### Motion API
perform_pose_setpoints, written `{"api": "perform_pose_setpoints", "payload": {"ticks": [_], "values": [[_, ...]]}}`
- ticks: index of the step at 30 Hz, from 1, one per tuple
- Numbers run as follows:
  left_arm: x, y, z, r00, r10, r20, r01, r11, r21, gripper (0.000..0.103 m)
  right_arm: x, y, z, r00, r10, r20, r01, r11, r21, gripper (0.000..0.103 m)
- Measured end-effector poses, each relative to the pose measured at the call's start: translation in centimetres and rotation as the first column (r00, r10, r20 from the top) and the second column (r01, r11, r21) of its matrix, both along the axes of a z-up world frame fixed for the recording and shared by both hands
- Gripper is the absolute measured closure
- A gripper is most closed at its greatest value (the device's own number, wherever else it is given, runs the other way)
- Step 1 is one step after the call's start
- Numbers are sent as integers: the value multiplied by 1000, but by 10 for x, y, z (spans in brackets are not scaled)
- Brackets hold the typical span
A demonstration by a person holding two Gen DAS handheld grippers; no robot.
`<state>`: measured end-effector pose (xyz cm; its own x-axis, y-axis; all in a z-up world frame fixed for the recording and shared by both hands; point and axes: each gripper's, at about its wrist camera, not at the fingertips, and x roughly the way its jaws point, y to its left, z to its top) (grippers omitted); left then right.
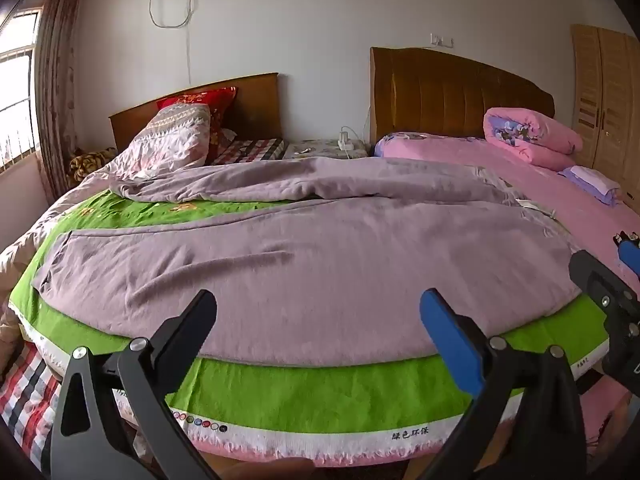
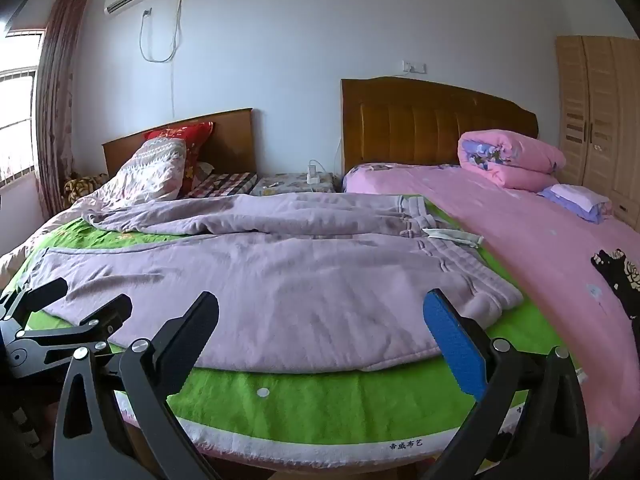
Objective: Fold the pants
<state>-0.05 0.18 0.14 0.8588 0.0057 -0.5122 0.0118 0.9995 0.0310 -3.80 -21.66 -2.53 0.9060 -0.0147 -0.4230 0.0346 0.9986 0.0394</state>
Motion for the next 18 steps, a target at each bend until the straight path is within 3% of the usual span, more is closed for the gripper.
{"api": "perform_pose_setpoints", "payload": {"ticks": [18], "values": [[2, 3, -9, 1000, 18, -25, -18, 1000, 4, 1, 2, 2, -6, 1000, 0, -11, 0, 1000, 14, 4]]}}
